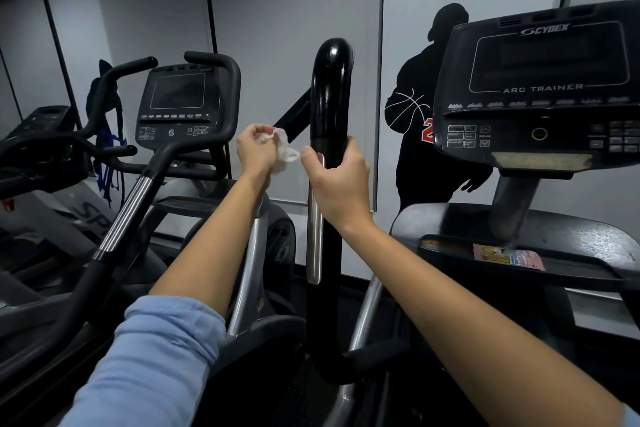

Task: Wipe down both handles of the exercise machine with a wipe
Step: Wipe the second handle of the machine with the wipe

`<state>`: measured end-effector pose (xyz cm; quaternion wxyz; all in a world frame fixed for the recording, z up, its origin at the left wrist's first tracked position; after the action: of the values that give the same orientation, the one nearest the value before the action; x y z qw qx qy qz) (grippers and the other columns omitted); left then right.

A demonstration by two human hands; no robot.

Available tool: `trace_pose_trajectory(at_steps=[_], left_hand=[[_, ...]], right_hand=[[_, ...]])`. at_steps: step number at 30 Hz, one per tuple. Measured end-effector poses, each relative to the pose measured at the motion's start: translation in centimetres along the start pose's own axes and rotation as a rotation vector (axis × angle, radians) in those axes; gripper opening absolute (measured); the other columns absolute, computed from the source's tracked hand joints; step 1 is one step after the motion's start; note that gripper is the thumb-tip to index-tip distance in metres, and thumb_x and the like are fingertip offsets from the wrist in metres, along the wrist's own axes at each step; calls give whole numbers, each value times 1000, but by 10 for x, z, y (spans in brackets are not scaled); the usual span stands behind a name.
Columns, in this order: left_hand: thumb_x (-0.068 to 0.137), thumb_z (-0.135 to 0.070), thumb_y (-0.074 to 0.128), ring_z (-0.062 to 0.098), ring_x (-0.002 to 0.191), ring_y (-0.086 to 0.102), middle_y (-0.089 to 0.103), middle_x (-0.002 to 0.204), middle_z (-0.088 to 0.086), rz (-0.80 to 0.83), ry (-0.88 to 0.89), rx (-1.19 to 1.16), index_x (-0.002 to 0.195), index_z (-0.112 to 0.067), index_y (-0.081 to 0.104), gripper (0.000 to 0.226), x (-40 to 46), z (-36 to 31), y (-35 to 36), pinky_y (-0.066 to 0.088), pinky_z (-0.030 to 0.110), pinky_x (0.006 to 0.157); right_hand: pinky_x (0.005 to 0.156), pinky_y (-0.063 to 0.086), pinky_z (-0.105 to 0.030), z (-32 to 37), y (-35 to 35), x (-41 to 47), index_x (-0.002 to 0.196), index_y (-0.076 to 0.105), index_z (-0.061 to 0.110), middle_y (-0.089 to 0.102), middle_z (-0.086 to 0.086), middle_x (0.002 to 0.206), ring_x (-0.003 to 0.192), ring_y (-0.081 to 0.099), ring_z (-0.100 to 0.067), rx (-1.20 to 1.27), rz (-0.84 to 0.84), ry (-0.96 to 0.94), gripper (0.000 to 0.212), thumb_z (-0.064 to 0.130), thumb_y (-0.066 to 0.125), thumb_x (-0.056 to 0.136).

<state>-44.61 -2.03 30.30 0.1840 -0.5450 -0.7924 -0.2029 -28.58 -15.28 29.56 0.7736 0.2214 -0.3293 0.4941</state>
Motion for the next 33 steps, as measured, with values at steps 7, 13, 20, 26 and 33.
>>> trace_pose_trajectory(at_steps=[7, 13, 20, 26, 33], left_hand=[[83, -20, 69, 22, 101, 58, 58, 119, 11, 138, -371, 25, 120, 7, 51, 50, 0, 34, 11, 48, 29, 84], [74, -12, 78, 15, 74, 61, 66, 91, 7, 12, -118, 186, 98, 1, 68, 29, 0, 3, -6, 48, 20, 62], [75, -2, 70, 16, 81, 64, 71, 93, 8, -119, 263, 401, 97, -6, 70, 22, -1, -17, -22, 52, 25, 79], [71, 0, 76, 14, 73, 59, 65, 81, 5, -109, -61, -22, 85, -8, 65, 20, 3, 33, -20, 53, 22, 68], [74, -9, 77, 23, 84, 62, 66, 91, 6, -143, -166, 42, 96, -4, 68, 24, 19, 42, -35, 55, 34, 76]], right_hand=[[50, 40, -10, -2, 0, 1, 85, 52, 12, 51, 12, 63, 53, 50, 1, -22, -5, 9, 22, 29, 64, 83], [53, 43, -18, -1, 0, 0, 86, 53, 10, 53, 9, 65, 58, 50, -6, -19, -6, 12, 22, 29, 63, 84], [51, 42, -16, -1, 0, 0, 84, 51, 13, 52, 11, 63, 55, 50, -5, -19, -4, 18, 18, 27, 63, 84], [54, 44, -19, -1, 0, 0, 84, 52, 12, 52, 11, 62, 54, 50, -3, -18, -10, 19, 20, 28, 63, 83], [49, 41, -12, -3, 0, 0, 83, 52, 11, 51, 12, 61, 53, 50, 3, -3, -3, 21, 18, 26, 63, 84]])
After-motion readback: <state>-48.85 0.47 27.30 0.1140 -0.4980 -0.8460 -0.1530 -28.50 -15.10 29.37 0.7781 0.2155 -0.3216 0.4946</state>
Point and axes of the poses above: each hand's wrist, its own x-axis towards the middle knuckle, its own y-axis out of the palm, z = x × y, the point moved 9 cm from there along x, towards the middle knuckle
